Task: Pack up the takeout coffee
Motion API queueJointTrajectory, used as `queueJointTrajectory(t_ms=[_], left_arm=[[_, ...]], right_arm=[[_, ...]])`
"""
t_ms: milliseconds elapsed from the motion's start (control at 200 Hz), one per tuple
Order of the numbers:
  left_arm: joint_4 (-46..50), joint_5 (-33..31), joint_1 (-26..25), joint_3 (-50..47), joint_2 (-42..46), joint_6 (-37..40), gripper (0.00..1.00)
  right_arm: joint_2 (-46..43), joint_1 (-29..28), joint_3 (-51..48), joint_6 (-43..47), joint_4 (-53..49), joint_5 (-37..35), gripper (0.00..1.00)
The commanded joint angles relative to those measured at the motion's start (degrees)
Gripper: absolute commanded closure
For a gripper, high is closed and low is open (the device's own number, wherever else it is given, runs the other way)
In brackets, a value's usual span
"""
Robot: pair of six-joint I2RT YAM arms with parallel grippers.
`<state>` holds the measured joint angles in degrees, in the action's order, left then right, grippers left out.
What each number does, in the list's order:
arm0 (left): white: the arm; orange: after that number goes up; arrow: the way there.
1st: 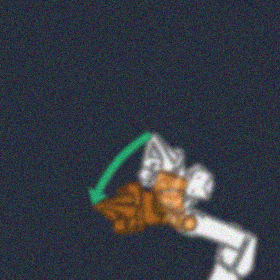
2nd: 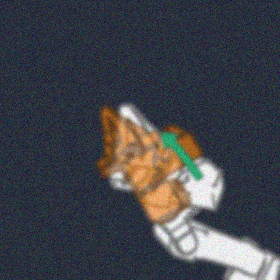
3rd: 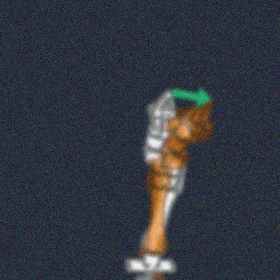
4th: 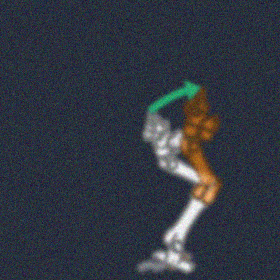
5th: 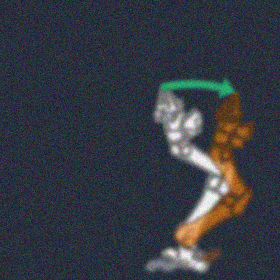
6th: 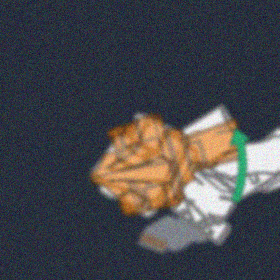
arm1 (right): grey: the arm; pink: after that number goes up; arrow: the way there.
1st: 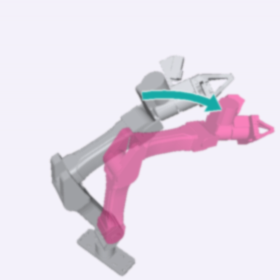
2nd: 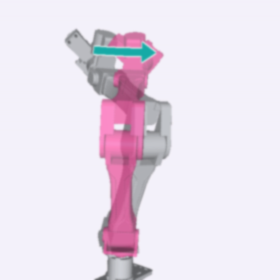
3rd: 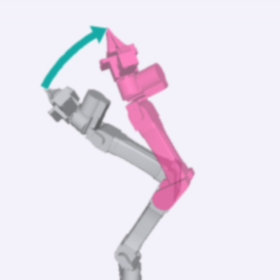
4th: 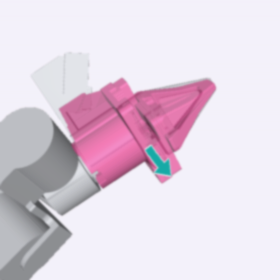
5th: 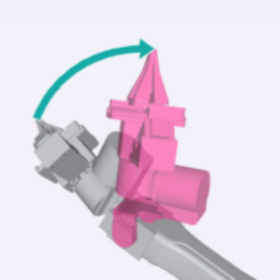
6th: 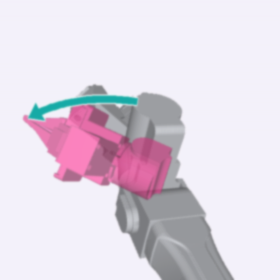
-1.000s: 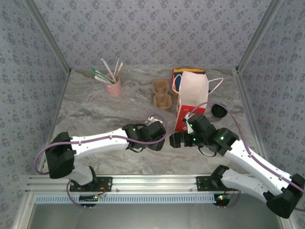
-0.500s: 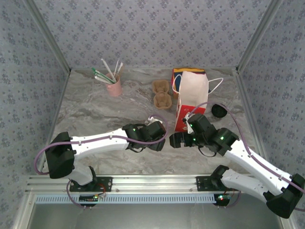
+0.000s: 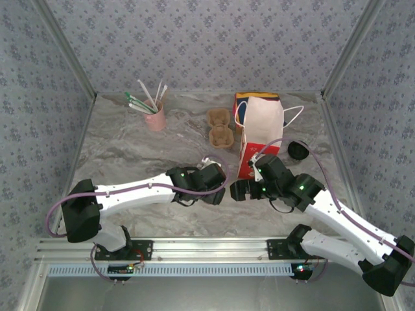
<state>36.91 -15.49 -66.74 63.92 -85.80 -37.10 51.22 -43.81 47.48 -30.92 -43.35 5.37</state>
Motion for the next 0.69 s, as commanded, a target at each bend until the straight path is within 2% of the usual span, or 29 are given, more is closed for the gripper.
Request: queueJointTrajectory(t_ms=[0, 215, 325, 620, 690], left_arm=[[1.6, -0.7, 0.3, 2.8, 2.3, 0.0, 0.17], [1.4, -0.4, 1.7, 2.8, 7.1, -1.8, 0.15], [-0.5, 2.2, 4.3, 0.1, 11.0, -3.8, 0.15], [-7.6, 13.5, 13.2, -11.3, 20.7, -8.7, 0.27], [-8.5, 15.6, 14.8, -13.2, 22.1, -9.4, 0.29]], right_arm=[[0.1, -0.3, -0.5, -0.8, 0.3, 0.2, 0.00], [1.3, -1.0, -0.2, -1.8, 1.3, 0.7, 0.00], [2.6, -2.3, 0.0, -3.1, 2.7, 0.5, 0.00], [8.8, -7.3, 1.9, -8.2, 7.5, -4.7, 0.00], [10.5, -7.3, 1.9, -9.4, 8.7, -4.0, 0.07]])
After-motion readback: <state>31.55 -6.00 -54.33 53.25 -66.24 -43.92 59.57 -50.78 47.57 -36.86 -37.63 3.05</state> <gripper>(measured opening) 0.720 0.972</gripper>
